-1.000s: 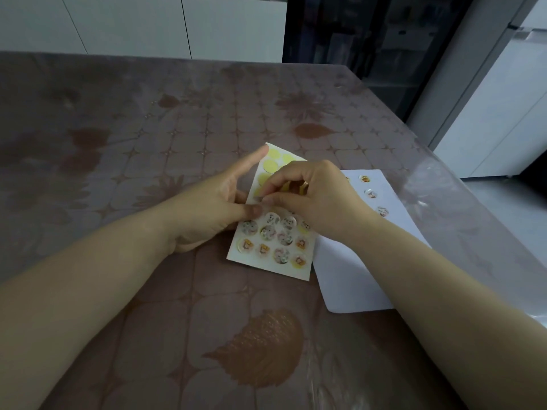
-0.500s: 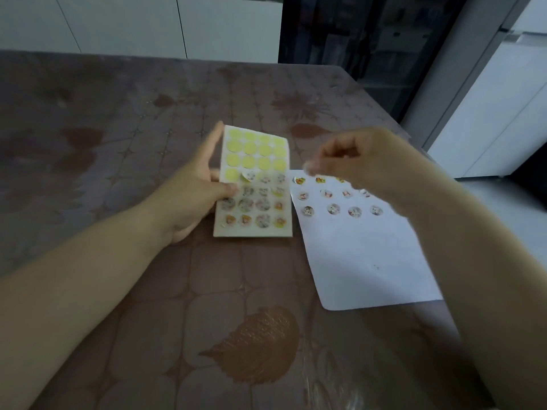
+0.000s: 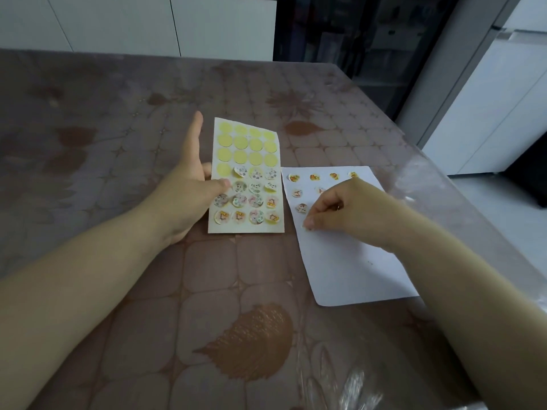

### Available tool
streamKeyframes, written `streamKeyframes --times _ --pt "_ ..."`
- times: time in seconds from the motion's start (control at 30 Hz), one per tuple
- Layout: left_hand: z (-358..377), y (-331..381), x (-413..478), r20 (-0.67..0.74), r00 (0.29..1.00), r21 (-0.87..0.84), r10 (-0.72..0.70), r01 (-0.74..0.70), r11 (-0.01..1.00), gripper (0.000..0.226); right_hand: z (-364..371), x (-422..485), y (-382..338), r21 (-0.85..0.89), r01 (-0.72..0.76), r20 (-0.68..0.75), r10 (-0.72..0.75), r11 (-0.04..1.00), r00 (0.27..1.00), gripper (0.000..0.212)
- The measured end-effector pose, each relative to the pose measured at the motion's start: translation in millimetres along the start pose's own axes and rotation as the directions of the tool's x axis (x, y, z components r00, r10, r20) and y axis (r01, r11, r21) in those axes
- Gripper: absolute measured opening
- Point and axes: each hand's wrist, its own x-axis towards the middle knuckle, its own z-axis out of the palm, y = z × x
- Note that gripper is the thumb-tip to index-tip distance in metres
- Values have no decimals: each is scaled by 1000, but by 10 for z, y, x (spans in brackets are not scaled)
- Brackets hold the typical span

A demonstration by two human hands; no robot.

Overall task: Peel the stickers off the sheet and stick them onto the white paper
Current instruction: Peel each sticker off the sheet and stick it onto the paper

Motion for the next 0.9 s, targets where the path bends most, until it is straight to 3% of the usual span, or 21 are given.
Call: streamKeyframes --times 0.23,0.37,0.43,0.7,0.8,0.9 --pt "-9 -6 18 -5 1000 -21 -19 19 1000 93 7 -2 -28 -53 -14 -20 12 998 1000 8" --pt "1 2 4 10 1000 -15 -25 25 1000 93 4 45 10 -108 -105 -88 96 989 992 42" --pt "8 4 -3 12 1000 -16 -28 29 999 93 12 58 34 -118 -108 -128 93 987 987 44" --pt "60 36 -60 64 996 -85 -66 72 994 90 107 -7 36 -155 72 -193 -102 985 976 13" --pt "85 48 -86 112 991 -82 -76 86 993 90 159 -45 -48 -143 222 -338 -258 965 905 2" --pt "136 61 -117 168 983 -108 -75 94 990 89 245 -16 -149 -210 379 -399 -433 901 808 14"
